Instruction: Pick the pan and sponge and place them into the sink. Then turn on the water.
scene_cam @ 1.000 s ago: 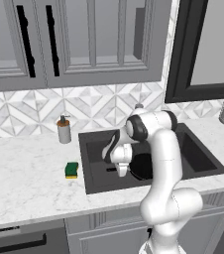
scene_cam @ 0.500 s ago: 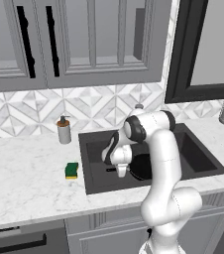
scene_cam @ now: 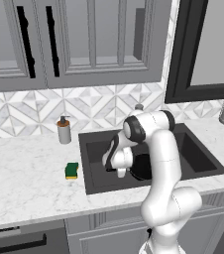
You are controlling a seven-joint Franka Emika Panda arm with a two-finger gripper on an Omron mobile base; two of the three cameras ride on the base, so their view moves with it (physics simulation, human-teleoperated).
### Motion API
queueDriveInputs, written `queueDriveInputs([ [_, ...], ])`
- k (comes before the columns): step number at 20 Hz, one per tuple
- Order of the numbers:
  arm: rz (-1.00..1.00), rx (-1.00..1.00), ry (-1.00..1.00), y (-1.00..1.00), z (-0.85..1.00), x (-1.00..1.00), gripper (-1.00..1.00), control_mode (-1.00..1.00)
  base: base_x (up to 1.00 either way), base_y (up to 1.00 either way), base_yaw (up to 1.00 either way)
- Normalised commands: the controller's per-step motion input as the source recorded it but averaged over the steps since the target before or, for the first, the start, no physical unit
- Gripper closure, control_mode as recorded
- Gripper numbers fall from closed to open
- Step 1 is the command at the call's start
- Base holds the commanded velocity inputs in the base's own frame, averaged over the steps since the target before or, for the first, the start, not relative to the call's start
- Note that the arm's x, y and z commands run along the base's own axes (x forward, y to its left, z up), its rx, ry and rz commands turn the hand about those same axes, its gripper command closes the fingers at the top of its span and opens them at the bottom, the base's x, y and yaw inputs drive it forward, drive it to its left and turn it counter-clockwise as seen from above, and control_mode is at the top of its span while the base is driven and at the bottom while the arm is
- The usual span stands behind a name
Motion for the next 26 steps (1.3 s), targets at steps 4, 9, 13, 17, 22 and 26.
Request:
queueDriveInputs([
  [4, -0.04, 0.00, -0.09, 0.00, 0.20, 0.00, -1.00, -1.00, 0.00, 0.00, 0.00],
  [9, 0.00, 0.00, -0.01, 0.00, 0.72, -0.13, -1.00, -1.00, 0.00, 0.00, 0.00],
  [13, 0.00, 0.00, 0.10, 0.00, 1.00, -0.12, -1.00, -1.00, 0.00, 0.00, 0.00],
  [17, 0.00, 0.00, 0.03, 0.00, 0.91, -0.41, -1.00, -1.00, 0.00, 0.00, 0.00],
  [22, 0.00, -0.04, -0.04, 0.05, 0.63, -0.89, -1.00, -1.00, 0.00, 0.00, 0.00],
  [26, 0.00, -0.05, -0.03, 0.19, 0.53, -1.00, -1.00, -1.00, 0.00, 0.00, 0.00],
])
